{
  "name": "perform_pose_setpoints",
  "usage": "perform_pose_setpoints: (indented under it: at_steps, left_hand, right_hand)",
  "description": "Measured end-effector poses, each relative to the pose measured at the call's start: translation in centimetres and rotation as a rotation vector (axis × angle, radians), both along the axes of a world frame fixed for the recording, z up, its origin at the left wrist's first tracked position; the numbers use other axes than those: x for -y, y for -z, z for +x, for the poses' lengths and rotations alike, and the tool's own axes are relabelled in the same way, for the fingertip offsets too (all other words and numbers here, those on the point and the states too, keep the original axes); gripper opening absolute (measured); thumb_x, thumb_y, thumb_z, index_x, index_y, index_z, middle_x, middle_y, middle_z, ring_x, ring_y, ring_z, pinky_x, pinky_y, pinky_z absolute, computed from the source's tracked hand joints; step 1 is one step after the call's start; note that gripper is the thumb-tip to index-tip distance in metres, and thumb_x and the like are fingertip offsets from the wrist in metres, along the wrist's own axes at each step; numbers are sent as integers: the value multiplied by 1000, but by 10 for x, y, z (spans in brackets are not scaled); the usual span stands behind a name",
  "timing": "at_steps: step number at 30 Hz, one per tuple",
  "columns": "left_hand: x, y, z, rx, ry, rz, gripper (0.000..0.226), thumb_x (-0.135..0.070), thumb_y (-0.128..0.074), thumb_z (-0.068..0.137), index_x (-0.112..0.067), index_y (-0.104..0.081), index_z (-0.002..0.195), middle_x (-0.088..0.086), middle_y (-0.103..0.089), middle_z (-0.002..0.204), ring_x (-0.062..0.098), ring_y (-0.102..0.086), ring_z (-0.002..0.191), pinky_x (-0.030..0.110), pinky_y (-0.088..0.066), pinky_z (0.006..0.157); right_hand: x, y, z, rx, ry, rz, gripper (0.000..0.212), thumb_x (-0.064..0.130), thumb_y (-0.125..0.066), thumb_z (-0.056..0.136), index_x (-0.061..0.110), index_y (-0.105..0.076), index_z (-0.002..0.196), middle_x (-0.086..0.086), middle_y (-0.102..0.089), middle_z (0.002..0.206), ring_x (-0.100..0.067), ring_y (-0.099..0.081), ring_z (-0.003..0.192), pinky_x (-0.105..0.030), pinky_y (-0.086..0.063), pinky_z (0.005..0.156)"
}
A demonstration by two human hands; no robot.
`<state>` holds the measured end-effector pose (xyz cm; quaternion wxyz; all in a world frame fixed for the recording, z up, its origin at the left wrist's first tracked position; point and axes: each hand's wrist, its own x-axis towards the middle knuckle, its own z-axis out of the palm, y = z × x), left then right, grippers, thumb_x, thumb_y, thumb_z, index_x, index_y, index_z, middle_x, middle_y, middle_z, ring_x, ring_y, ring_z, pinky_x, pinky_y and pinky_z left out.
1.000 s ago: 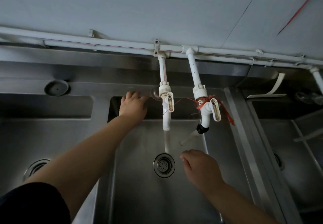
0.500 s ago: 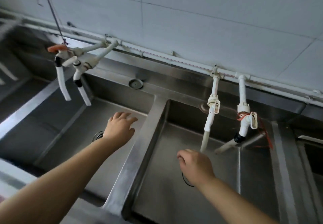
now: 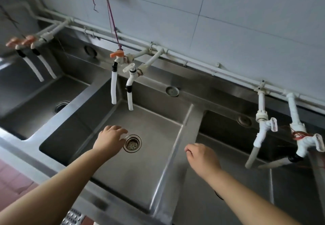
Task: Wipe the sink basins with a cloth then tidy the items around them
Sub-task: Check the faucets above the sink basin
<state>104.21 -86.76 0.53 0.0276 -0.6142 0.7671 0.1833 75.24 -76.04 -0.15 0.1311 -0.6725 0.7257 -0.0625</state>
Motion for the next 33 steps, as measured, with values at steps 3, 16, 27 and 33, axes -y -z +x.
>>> perform_pose_setpoints:
  at_steps: [3, 16, 27, 33]
  left_hand:
    - [37, 2, 41, 18, 67, 2, 40, -30, -49, 93, -33, -49, 133, -5, -41, 144, 20, -30, 135, 35, -28, 109]
    - [124, 17, 123, 33, 356, 47, 44, -27, -46, 95, -33, -43, 138, -5, -34, 149, 19, -26, 139, 35, -22, 113]
    - [174, 32, 112, 98, 384, -7, 45, -30, -44, 96, -35, -40, 140, -6, -29, 152, 18, -21, 142, 33, -18, 114]
    - [205, 48, 106, 84, 344, -26, 44, -31, -46, 95, -36, -43, 139, -7, -31, 151, 17, -25, 141, 33, -22, 113]
  right_hand:
    - [36, 0, 44, -19, 87, 2, 22, 21, -43, 94, 22, -64, 97, 3, -65, 98, -20, -59, 89, -27, -32, 61]
    - [129, 6, 131, -62, 403, 73, 24, 19, -44, 93, 24, -61, 109, 4, -61, 115, -21, -60, 97, -28, -46, 73]
    - [238, 23, 80, -182, 406, 100, 35, 20, -51, 91, 17, -50, 125, -5, -55, 125, -25, -53, 114, -33, -43, 88]
    - [301, 55, 51, -158, 579, 42, 53, 29, -64, 84, 6, -44, 128, -15, -49, 131, -30, -44, 122, -39, -39, 96]
